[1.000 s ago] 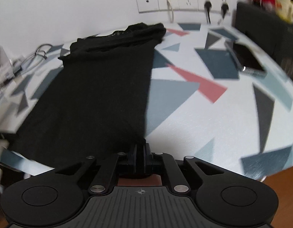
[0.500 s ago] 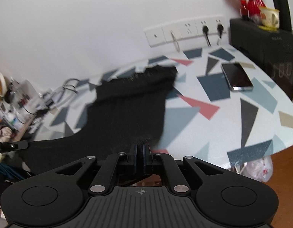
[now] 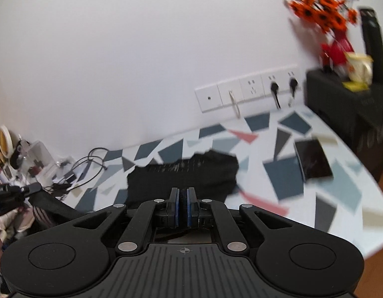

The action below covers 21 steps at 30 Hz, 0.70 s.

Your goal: Fold clothes

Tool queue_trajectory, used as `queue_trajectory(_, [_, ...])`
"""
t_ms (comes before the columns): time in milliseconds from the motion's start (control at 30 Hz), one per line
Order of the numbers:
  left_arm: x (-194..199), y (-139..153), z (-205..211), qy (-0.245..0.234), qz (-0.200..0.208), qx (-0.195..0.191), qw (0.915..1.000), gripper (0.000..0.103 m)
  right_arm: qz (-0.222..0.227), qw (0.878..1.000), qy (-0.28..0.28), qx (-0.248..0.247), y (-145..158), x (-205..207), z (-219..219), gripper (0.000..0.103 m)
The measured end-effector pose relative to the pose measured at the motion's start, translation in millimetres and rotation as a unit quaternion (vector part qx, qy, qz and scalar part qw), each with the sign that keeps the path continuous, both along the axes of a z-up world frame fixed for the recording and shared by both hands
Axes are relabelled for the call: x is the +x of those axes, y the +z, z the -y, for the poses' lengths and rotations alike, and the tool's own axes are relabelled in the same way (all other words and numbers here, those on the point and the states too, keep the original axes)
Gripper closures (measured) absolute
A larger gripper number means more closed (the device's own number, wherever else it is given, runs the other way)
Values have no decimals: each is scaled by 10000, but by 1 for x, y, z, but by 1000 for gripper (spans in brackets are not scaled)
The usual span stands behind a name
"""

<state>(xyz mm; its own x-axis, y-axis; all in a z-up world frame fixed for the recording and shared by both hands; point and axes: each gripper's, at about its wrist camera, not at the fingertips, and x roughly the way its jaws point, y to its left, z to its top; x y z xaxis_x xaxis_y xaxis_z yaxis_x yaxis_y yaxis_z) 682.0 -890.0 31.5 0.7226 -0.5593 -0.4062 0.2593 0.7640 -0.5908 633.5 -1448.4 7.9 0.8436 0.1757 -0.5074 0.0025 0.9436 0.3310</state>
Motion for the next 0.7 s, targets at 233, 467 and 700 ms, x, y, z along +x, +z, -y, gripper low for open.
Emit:
queue_trajectory(233, [113, -23, 22, 451, -272, 295, 9982, 101, -89, 9999, -87, 50, -19, 115, 27, 98])
queue_trajectory(467, [252, -88, 71, 627, -1141, 962, 9868, 100, -884, 9953, -183, 358, -95, 254, 63, 97])
queue_trajectory(700, [277, -131, 64, 442, -1944, 1320, 9710, 65, -1473, 9884, -373, -43, -150, 316, 72, 68])
